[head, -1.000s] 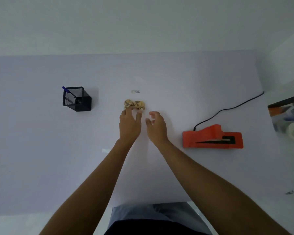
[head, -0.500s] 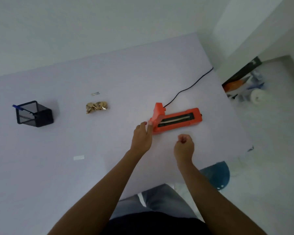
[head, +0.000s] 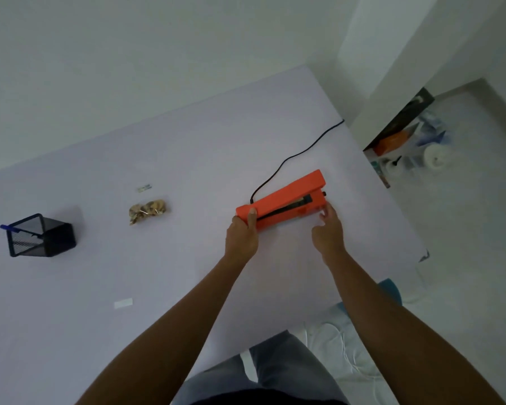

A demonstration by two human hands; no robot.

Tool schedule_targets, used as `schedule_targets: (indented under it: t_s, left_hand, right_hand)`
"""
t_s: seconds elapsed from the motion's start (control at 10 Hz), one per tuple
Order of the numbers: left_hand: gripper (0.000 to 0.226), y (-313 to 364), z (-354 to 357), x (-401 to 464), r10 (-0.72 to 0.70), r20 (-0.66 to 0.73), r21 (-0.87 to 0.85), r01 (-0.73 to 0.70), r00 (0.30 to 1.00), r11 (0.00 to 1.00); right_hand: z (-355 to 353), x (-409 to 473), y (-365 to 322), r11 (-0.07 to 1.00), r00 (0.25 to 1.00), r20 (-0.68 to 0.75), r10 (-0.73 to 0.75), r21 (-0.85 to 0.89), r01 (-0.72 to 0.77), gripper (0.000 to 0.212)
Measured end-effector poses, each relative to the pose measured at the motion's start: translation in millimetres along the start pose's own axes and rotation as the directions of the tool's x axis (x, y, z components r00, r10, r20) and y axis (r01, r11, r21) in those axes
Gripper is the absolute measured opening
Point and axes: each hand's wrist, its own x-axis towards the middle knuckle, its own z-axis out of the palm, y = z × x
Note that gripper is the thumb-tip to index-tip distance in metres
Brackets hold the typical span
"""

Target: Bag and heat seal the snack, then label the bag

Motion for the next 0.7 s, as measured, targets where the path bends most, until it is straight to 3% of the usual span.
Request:
schedule_targets:
  t_s: [0.4, 0.7]
  left_hand:
    - [0.073, 70, -53, 109, 0.017, -0.034, 0.103, -0.013, 0.999, 0.995]
    - [0.073, 81, -81, 120, 0.048, 0.005, 0.209, -0.048, 0.999, 0.977]
  right_hand:
    - [29, 92, -98, 0.975, 0.986, 0.128, -0.108, -0.178, 0.130, 0.074]
    - [15, 100, -130, 0.920, 0.973, 0.201, -0.116, -0.349, 0.181, 0.064]
